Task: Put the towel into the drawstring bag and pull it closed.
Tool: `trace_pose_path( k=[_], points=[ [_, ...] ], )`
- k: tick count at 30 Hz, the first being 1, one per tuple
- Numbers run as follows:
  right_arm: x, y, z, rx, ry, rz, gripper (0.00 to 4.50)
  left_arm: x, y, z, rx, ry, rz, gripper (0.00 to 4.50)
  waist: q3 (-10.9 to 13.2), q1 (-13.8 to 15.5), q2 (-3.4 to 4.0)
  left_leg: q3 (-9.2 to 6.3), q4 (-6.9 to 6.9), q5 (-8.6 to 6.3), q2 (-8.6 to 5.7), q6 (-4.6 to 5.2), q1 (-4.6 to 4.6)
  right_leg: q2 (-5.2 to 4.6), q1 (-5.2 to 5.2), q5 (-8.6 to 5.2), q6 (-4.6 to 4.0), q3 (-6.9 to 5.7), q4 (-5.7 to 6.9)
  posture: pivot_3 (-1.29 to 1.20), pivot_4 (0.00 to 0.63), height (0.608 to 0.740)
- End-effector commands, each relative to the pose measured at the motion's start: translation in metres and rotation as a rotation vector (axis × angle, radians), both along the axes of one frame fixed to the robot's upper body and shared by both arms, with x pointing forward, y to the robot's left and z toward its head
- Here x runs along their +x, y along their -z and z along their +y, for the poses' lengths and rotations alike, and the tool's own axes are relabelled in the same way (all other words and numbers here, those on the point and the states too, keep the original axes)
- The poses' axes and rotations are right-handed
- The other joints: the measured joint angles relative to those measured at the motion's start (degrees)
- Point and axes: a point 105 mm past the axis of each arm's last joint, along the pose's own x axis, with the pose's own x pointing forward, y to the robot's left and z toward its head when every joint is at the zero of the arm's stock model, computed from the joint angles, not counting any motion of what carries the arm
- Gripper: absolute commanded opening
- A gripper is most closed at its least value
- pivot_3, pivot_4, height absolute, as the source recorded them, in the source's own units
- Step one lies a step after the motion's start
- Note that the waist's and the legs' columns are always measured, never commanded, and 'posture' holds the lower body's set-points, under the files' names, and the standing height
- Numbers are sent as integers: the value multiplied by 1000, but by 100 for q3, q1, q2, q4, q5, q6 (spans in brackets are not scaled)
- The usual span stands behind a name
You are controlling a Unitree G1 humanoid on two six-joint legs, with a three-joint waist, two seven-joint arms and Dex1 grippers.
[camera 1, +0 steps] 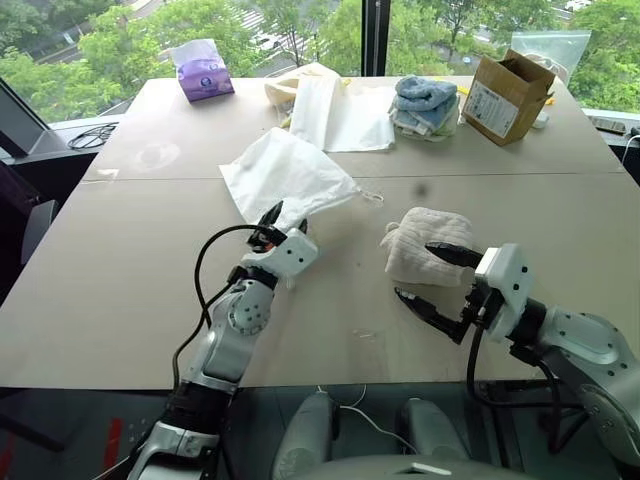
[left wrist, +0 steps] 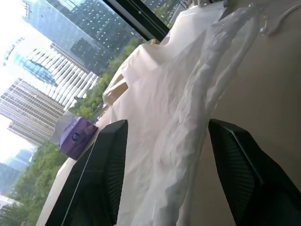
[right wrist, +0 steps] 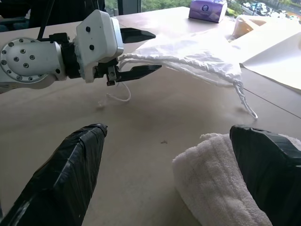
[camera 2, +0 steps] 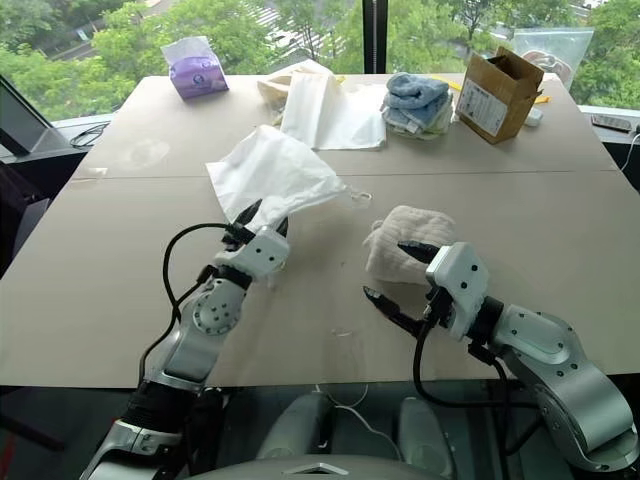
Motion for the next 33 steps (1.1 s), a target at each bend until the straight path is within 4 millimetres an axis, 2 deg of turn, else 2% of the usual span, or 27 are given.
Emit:
trace_pose_path(
  k=[1, 5, 9, 13, 23, 33],
  points=[
    [-5, -11, 3, 18, -14, -49, 4500, -3, -20, 2, -9, -10, -92, 2781, 0, 0, 0, 0, 0, 0, 0, 0, 0, 0, 0, 0, 0, 0, 0, 0, 150, 740],
    [-5, -12, 4, 19, -10, -50, 4500, -1, -21, 6, -43, -30, -89, 2781, 0, -2, 0, 0, 0, 0, 0, 0, 0, 0, 0, 0, 0, 0, 0, 0, 150, 740],
    [-4, -12, 4, 20, -7, -51, 4500, 1, -17, 13, -184, -52, -44, 2781, 0, 0, 0, 0, 0, 0, 0, 0, 0, 0, 0, 0, 0, 0, 0, 0, 150, 740],
    [-4, -10, 3, 20, -3, -48, 4500, 0, -12, 4, -252, 18, 10, 2781, 0, -2, 0, -1, 1, 0, 0, 0, 0, 0, 0, 0, 0, -2, 0, 0, 150, 740],
    [-3, -9, 3, 23, 10, -54, 4500, 10, 12, -5, -177, 48, 136, 2781, 0, -3, 0, -1, 1, 0, -3, 0, 0, 0, 0, 0, 0, -2, 0, 0, 150, 740],
    [-3, -8, 3, 20, 19, -61, 4500, 40, 12, -18, -116, 54, 155, 2781, 0, -9, -1, -11, 9, 1, -26, -1, -5, -2, 0, 0, 1, -11, 4, 0, 150, 740]
  ],
)
